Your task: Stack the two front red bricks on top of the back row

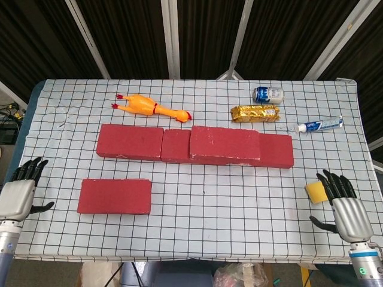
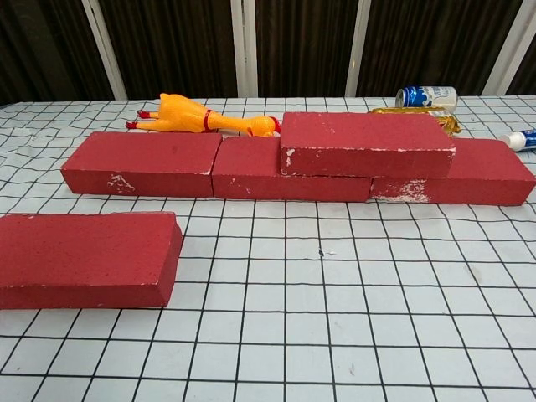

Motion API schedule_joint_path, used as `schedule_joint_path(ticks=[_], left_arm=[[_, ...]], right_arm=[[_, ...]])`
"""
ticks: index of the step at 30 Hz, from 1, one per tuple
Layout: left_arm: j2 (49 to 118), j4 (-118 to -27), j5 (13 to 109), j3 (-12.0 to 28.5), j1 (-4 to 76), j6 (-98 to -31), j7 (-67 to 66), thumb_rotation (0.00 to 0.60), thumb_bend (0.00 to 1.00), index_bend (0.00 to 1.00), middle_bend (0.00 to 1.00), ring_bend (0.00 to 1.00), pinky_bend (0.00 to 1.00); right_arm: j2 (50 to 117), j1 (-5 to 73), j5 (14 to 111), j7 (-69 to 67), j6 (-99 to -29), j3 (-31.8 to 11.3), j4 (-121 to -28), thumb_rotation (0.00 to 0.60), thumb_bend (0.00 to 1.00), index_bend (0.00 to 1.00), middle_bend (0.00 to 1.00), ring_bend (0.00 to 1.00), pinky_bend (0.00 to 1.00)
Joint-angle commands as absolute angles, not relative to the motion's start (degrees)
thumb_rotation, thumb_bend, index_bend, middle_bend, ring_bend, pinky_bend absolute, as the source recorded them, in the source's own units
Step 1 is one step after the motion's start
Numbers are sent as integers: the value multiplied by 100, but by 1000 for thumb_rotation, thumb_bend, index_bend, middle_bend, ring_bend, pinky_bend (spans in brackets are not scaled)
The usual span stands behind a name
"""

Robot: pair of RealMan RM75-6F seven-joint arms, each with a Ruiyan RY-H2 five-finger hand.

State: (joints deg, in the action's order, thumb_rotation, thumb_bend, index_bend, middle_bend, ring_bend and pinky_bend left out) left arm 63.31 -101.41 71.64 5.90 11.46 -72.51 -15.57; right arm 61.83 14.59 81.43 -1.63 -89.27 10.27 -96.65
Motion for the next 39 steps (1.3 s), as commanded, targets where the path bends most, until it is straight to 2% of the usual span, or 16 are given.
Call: schedule_joint_path(ticks=[1, 8, 14, 21, 39], left_arm=[[5902, -10713, 6622, 709, 1581, -6522, -1903, 600, 0, 57, 0, 0, 79], [5481, -11290, 6036, 802, 2163, -5648, -2081, 600, 0, 41, 0, 0, 46], [5450, -11480, 5703, 653, 2563, -5132, -2371, 600, 0, 32, 0, 0, 6], [5665, -11475, 5395, 450, 2867, -5005, -2744, 600, 0, 25, 0, 0, 0], [6375, -11108, 5164, 119, 3184, -5298, -3067, 600, 0, 25, 0, 0, 0]], right_arm=[[6215, 1444, 8108, -258, -8670, 950, -9553, 600, 168, 45, 0, 0, 0], [6177, 1392, 7986, -300, -8385, 765, -9529, 600, 168, 46, 0, 0, 0], [6155, 1341, 7968, -270, -8230, 650, -9558, 600, 169, 46, 0, 0, 0], [6104, 1273, 7978, -273, -8111, 548, -9610, 600, 168, 45, 0, 0, 0], [6034, 1113, 7965, -316, -7914, 298, -9648, 600, 168, 46, 0, 0, 0]])
